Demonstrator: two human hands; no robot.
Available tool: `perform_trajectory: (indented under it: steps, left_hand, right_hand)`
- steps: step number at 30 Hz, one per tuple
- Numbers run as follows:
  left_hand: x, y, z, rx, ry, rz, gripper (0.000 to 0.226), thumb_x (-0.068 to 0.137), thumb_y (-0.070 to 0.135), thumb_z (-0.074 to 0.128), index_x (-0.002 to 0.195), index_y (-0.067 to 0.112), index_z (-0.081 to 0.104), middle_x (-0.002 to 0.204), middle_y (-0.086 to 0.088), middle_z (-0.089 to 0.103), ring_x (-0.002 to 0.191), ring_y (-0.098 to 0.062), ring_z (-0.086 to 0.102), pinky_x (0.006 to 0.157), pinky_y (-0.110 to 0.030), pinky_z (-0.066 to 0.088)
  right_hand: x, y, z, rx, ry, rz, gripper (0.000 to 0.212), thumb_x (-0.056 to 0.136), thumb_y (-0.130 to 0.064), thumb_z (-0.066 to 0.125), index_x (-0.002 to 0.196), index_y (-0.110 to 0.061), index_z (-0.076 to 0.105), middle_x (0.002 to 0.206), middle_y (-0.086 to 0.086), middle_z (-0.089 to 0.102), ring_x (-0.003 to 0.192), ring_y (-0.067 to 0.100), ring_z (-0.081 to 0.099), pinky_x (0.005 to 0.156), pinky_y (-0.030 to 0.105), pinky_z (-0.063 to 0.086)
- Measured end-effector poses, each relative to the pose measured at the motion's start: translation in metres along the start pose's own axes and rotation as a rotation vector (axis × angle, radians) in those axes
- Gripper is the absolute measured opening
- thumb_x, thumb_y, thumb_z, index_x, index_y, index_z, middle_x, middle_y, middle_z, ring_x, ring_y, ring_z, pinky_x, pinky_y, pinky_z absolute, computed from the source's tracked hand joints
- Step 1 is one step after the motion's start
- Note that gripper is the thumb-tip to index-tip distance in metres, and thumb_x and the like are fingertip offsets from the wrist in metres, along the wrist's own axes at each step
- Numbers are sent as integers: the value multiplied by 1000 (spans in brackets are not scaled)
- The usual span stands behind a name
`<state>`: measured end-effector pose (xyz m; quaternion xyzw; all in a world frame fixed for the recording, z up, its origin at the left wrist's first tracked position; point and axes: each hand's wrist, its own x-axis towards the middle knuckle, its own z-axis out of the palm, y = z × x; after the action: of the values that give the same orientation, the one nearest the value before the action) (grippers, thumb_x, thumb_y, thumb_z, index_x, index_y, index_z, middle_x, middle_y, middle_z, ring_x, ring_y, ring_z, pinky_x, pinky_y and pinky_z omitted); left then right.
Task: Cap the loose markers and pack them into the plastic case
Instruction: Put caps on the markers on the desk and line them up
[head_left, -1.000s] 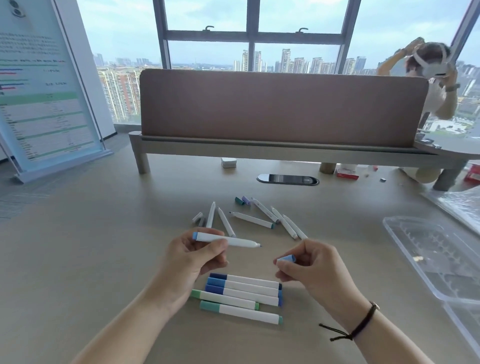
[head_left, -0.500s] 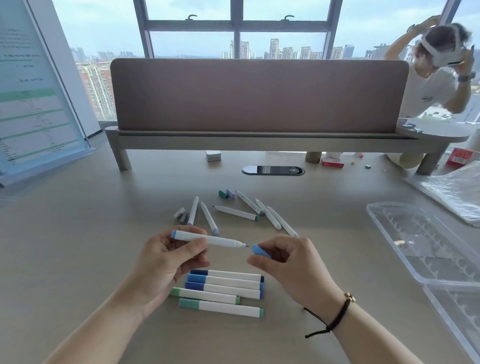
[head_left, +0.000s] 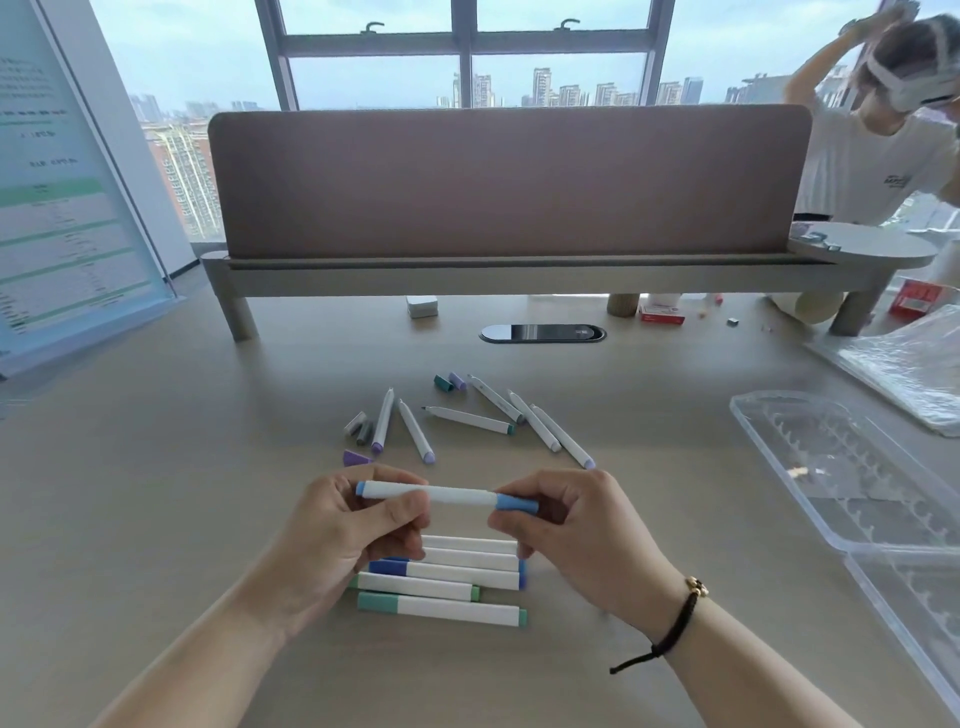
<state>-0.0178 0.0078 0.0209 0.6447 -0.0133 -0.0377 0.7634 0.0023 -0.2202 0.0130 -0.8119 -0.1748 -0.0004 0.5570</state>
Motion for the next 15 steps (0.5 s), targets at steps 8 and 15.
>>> perform_trajectory:
  steps: [8, 15]
  left_hand:
    - [-1, -2, -1, 237, -55, 52, 39, 60, 42, 84, 67, 5, 72, 62, -18, 63, 46, -27, 56, 48, -27, 49]
    - [-2, -2, -4, 233, -58, 79, 42, 62, 37, 84, 70, -3, 72, 57, -18, 60, 45, -26, 51, 44, -26, 46]
  right_hand:
    - [-6, -2, -6, -107, -104, -60, 2, 85, -23, 76, 83, -24, 76, 61, 1, 63, 47, 7, 54, 55, 26, 48]
    - [-10, -6, -4, -146, -129, -148, 12, 88, -23, 72, 84, -13, 74, 63, 10, 59, 44, 9, 50, 52, 30, 47]
